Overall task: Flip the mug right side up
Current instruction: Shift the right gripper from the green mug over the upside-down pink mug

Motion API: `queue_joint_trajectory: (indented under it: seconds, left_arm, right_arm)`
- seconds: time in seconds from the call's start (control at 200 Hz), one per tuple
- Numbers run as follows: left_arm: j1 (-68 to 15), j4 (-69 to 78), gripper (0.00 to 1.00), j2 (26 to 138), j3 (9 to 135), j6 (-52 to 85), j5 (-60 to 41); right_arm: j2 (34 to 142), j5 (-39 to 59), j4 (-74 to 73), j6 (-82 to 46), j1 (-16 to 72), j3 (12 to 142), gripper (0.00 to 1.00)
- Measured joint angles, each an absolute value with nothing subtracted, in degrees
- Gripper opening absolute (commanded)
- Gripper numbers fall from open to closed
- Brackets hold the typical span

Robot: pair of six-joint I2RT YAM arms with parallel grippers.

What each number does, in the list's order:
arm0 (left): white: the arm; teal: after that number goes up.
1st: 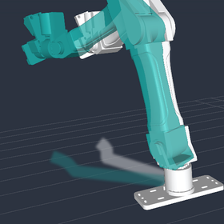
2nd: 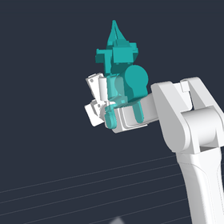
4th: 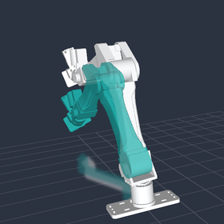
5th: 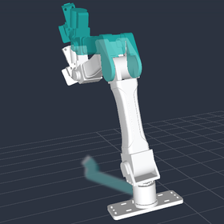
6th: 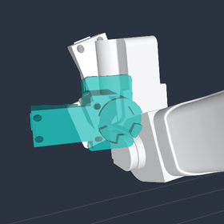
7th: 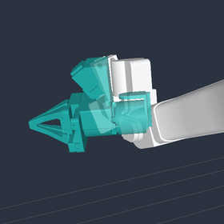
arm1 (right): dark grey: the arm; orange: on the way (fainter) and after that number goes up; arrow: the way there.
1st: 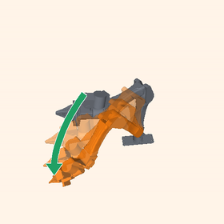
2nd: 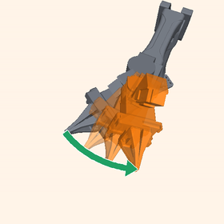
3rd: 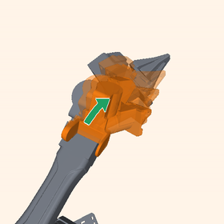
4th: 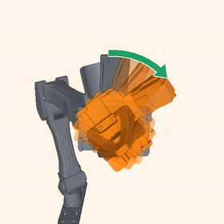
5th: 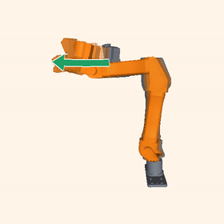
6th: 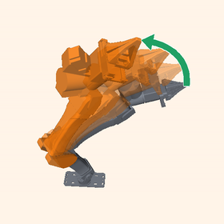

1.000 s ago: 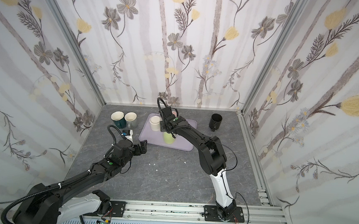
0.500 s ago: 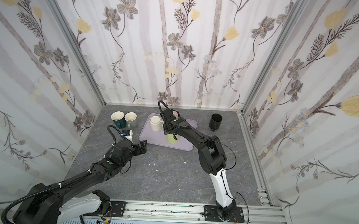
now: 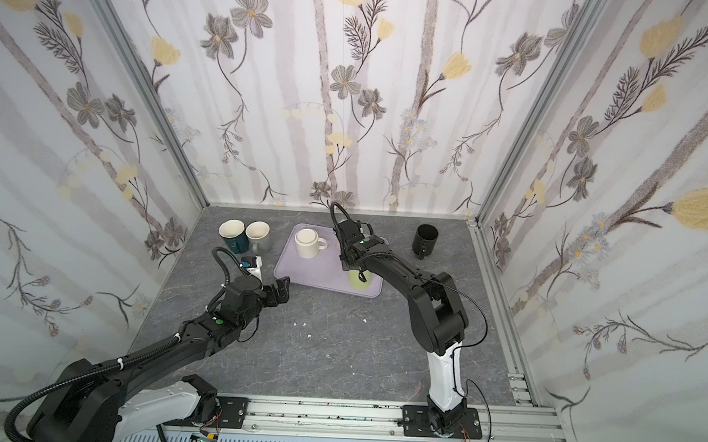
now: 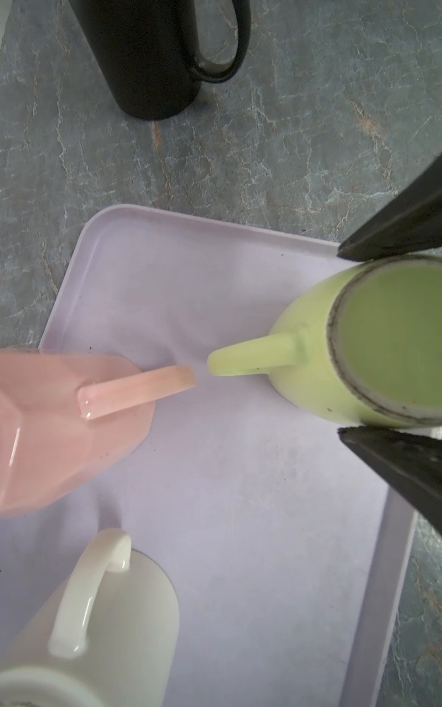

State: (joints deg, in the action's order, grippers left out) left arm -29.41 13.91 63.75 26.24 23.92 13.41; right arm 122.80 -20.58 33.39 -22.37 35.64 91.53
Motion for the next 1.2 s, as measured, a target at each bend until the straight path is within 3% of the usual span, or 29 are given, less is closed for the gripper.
queue_joint_trajectory:
  seconds: [0.33, 0.879, 0.994, 1.104, 1.199]
  left_arm:
    - [-29.15, 13.96, 1.0, 64.23, 26.24, 23.99, 13.28]
    - [-28.99, 13.96, 1.0, 64.2, 26.24, 24.23, 12.82]
    - [-28.93, 13.96, 1.0, 64.23, 26.24, 24.27, 12.78]
    - [-28.93, 13.96, 1.0, 64.23, 26.24, 24.4, 12.58]
    - [-28.93, 13.96, 1.0, 64.25, 26.24, 24.43, 12.56]
  right_arm:
    - [121.62, -20.88, 31.05, -21.74, 32.64, 89.47, 0.68]
    - [126.1, -14.92, 29.89, -19.35, 32.14, 100.73, 0.71]
    - [127.28, -13.78, 29.93, -18.96, 32.36, 102.89, 0.67]
    - [129.34, -13.1, 29.91, -18.96, 32.58, 105.19, 0.58]
    - [131.26, -12.1, 29.95, -18.98, 32.56, 106.8, 0.57]
